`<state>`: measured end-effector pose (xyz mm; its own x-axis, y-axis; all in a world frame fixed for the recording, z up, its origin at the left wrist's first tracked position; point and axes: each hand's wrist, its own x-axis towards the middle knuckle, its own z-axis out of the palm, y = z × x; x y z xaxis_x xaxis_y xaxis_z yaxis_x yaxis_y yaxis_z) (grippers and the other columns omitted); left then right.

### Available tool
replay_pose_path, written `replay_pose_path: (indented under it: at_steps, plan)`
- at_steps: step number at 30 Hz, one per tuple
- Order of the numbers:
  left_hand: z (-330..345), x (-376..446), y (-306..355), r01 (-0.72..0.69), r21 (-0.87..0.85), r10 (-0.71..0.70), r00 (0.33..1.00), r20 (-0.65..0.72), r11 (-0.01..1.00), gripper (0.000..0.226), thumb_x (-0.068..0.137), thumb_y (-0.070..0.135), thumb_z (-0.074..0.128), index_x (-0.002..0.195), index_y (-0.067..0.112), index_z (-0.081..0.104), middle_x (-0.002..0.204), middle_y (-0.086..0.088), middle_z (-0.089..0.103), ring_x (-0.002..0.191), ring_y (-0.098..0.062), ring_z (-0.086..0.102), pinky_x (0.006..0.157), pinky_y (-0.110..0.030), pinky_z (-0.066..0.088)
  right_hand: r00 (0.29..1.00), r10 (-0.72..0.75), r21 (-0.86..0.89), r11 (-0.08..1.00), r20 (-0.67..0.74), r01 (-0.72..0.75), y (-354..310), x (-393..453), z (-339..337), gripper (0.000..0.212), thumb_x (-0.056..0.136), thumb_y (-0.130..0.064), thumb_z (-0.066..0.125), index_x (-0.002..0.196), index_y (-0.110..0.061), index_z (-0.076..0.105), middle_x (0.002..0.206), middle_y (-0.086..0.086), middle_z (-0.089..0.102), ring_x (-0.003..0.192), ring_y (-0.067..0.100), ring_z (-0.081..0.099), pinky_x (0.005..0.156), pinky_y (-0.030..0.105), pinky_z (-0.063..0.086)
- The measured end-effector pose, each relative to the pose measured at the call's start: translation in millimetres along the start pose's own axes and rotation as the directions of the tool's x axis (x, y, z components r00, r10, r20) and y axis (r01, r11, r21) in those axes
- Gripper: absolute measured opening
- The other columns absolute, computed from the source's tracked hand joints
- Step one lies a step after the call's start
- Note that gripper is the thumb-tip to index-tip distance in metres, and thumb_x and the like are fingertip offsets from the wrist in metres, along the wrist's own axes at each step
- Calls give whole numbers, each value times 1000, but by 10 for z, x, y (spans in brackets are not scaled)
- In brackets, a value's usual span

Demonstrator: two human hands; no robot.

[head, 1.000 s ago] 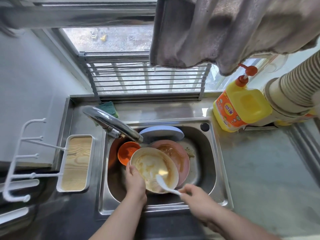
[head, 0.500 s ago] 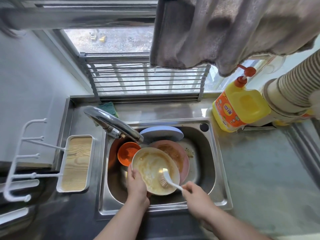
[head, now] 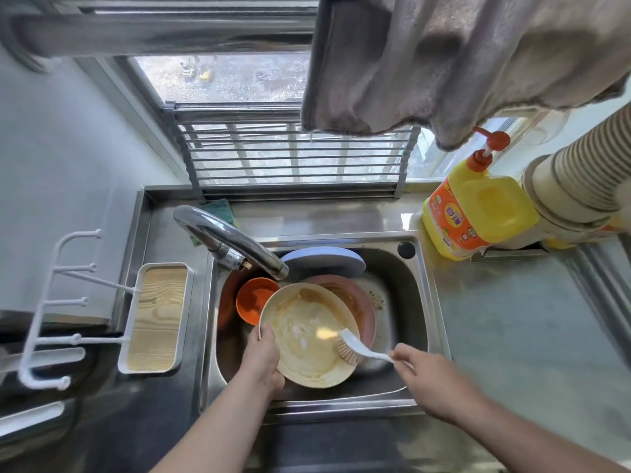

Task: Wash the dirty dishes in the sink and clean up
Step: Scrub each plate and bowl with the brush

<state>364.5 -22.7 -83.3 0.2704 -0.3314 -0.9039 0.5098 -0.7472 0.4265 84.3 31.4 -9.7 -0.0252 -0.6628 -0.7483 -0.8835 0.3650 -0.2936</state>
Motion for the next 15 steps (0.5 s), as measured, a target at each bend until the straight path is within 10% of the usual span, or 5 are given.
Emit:
replay_pose_path:
  at_steps: [8,15]
  plan:
    - [155,-150,-320,-16,-24,17,999,33,1000,37,111,53,28,133,35,52,124,-11,69,112,-39,69,94,-67,55,994,-110,216,970,-5,109,-937,84,312,26,103,-50,43,125,-43,55,120,-4,71,113,25,64,89,34,50]
    - [-8,-10,-91,-123,45,126,990,-64,991,46,113,45,30,154,30,44,144,-8,58,129,-31,57,110,-52,47,994,75,49,996,-84,-71,-331,223,69,18,103,-49,33,109,-43,49,92,-6,70,85,26,66,77,41,58]
